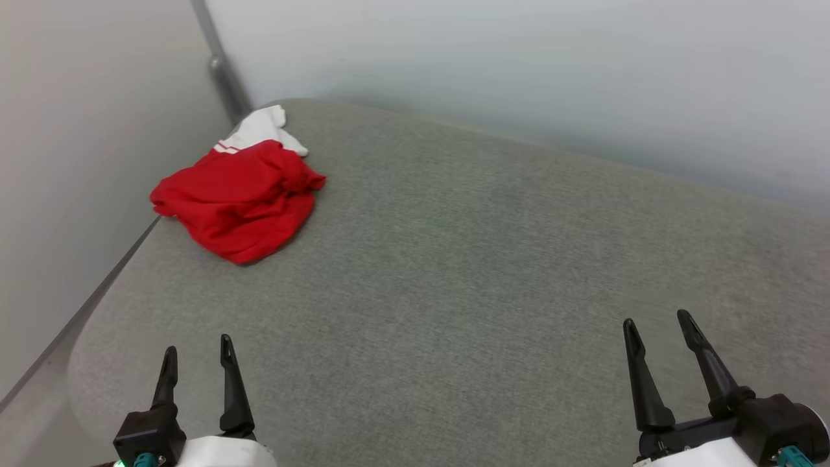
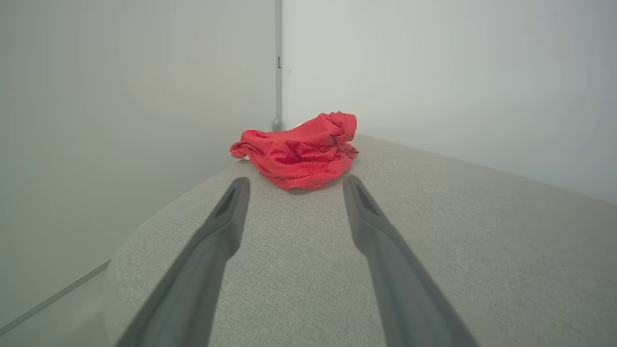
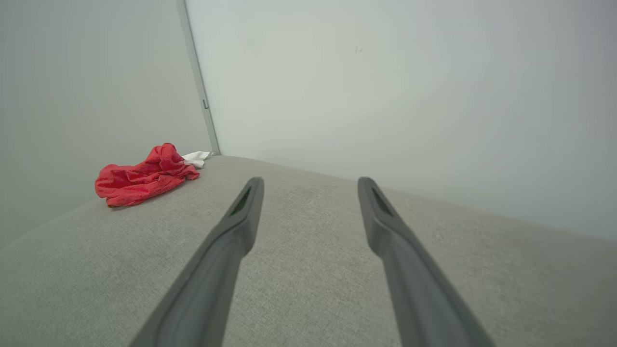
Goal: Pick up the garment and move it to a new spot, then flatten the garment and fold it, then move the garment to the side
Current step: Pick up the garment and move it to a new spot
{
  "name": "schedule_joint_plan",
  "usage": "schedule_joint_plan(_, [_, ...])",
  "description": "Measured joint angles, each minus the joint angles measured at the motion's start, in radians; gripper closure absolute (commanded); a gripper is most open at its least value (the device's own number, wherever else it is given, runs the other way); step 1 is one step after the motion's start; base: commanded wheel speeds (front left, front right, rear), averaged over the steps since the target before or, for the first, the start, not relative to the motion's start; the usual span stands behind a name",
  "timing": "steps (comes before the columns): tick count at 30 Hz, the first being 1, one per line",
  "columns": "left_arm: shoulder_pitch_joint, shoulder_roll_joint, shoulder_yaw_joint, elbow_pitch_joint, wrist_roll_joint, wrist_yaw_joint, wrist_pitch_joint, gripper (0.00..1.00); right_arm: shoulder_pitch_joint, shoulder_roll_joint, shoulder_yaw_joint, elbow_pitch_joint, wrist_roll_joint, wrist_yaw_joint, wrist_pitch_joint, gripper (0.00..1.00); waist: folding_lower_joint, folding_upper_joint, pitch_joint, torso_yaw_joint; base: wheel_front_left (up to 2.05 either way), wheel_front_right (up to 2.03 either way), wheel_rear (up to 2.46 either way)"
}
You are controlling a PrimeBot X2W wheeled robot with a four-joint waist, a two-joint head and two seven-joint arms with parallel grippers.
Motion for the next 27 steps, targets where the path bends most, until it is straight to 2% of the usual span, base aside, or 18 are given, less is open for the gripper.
schedule_joint_plan(8, [0.005, 0.0, 0.014, 0.005, -0.015, 0.004, 0.0, 0.0, 0.001, 0.0, 0.007, 0.0, -0.006, 0.0, 0.0, 0.0, 0.0, 0.0, 0.004, 0.072, 0.0, 0.0, 0.0])
schedule_joint_plan(15, [0.0, 0.0, 0.028, 0.034, -0.025, -0.006, 0.0, 0.0, 0.001, 0.0, 0.013, 0.0, -0.013, 0.0, 0.0, 0.0, 0.0, 0.0, 0.015, 0.073, 0.0, 0.0, 0.0])
schedule_joint_plan(18, [-0.036, 0.0, 0.046, 0.047, -0.026, -0.034, 0.0, 0.0, -0.002, 0.0, 0.011, -0.002, -0.021, 0.0, 0.0, 0.0, 0.0, 0.0, 0.03, 0.064, 0.0, 0.0, 0.0])
schedule_joint_plan(24, [-0.197, 0.014, 0.15, 0.072, 0.001, -0.123, 0.0, 0.0, -0.033, 0.0, -0.002, -0.013, -0.058, 0.0, 0.0, 0.0, 0.0, 0.0, 0.088, 0.041, 0.0, 0.0, 0.0])
schedule_joint_plan(27, [-0.303, 0.065, 0.194, 0.097, 0.019, -0.157, 0.0, 0.0, -0.057, 0.0, -0.015, -0.021, -0.079, 0.0, 0.0, 0.0, 0.0, -0.0001, 0.13, 0.025, 0.0, 0.0, 0.0])
